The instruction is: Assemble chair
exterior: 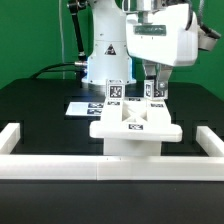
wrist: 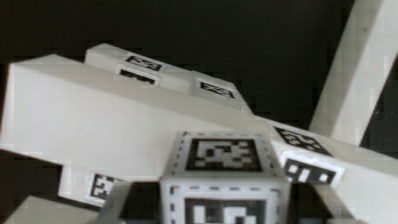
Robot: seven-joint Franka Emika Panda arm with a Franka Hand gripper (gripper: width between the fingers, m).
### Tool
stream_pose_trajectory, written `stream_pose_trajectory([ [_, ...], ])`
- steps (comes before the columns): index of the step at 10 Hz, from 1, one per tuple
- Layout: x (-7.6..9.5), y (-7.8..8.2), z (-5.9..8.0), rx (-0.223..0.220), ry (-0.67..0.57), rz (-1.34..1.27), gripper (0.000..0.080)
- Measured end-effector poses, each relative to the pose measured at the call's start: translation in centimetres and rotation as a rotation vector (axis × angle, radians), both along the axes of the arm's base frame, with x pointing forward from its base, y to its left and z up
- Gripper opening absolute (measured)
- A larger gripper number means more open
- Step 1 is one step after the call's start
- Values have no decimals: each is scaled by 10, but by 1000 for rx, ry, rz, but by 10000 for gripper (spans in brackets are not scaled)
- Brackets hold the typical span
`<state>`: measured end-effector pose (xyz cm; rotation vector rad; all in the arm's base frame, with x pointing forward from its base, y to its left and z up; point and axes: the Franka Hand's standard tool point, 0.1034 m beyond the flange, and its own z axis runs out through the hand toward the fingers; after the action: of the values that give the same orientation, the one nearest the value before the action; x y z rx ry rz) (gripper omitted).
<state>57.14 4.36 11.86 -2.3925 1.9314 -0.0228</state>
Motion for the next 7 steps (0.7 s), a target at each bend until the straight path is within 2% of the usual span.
stream_pose_trajectory([
  [1,0,0,0,-1,0,18,434],
  [2,0,0,0,-3,-1,54,434],
  [3,0,1,0,-5,-3,86,566],
  [4,0,1,0,-7,-5,124,626],
  [7,0,2,0,-31,-22,481,647],
])
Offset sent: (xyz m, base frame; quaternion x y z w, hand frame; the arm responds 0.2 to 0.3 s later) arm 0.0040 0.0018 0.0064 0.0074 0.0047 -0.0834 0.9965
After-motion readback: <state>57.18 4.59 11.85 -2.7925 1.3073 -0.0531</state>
